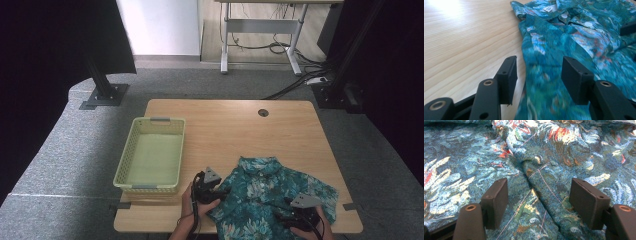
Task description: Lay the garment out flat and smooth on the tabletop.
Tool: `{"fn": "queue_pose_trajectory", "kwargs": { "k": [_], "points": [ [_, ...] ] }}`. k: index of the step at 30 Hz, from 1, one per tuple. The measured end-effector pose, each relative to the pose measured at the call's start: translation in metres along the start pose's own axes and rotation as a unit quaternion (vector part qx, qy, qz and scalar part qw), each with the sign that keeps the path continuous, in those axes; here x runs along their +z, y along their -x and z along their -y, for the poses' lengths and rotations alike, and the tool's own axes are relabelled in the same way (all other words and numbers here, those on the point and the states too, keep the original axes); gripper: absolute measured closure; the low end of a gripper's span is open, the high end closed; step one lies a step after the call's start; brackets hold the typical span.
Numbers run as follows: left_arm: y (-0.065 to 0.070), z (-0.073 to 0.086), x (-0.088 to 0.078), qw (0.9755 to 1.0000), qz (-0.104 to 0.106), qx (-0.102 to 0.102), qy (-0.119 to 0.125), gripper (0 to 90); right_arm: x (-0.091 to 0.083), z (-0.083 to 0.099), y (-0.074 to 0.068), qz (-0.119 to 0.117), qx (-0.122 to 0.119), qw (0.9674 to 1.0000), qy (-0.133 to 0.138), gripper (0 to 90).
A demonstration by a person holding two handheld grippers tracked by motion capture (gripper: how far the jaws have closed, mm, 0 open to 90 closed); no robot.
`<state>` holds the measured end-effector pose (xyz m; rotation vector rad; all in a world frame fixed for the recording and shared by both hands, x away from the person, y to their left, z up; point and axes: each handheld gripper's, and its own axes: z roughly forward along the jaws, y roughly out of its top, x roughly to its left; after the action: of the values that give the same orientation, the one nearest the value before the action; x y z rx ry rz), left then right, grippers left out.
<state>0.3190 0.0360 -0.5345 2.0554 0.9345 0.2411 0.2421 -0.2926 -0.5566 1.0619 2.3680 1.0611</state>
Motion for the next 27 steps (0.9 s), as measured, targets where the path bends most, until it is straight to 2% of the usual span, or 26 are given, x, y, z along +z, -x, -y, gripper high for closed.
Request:
{"fn": "queue_pose_trajectory", "kwargs": {
  "k": [2,6,10,14,19,22,27],
  "points": [
    [-0.002,-0.005,0.007,1.0000,-0.001,0.002,-0.009,47.0,0.000,0.000,0.000,0.000,0.000,1.0000,0.000,30.5],
    [-0.011,-0.014,0.023,0.9997,0.003,-0.009,-0.025,49.7,0.001,0.000,0.001,0.000,-0.001,1.0000,0.002,30.5],
    [-0.011,-0.018,0.033,0.9993,-0.003,0.006,-0.036,61.8,0.001,0.000,0.001,-0.001,-0.001,1.0000,0.003,30.4],
    [-0.008,-0.018,0.035,0.9984,-0.004,0.034,-0.044,77.1,0.001,0.000,0.001,-0.001,-0.001,1.0000,0.005,30.4],
    [-0.005,-0.017,0.032,0.9980,-0.015,0.052,-0.031,87.8,0.001,0.000,0.001,0.000,0.000,1.0000,0.006,30.4],
    [-0.005,-0.017,0.031,0.9980,-0.017,0.055,-0.025,89.2,0.001,0.000,0.001,0.000,0.000,1.0000,0.007,30.4],
    [-0.016,-0.024,0.024,0.9992,-0.016,0.035,-0.007,89.5,0.002,0.000,0.001,0.000,0.000,1.0000,0.007,30.4]
  ]
}}
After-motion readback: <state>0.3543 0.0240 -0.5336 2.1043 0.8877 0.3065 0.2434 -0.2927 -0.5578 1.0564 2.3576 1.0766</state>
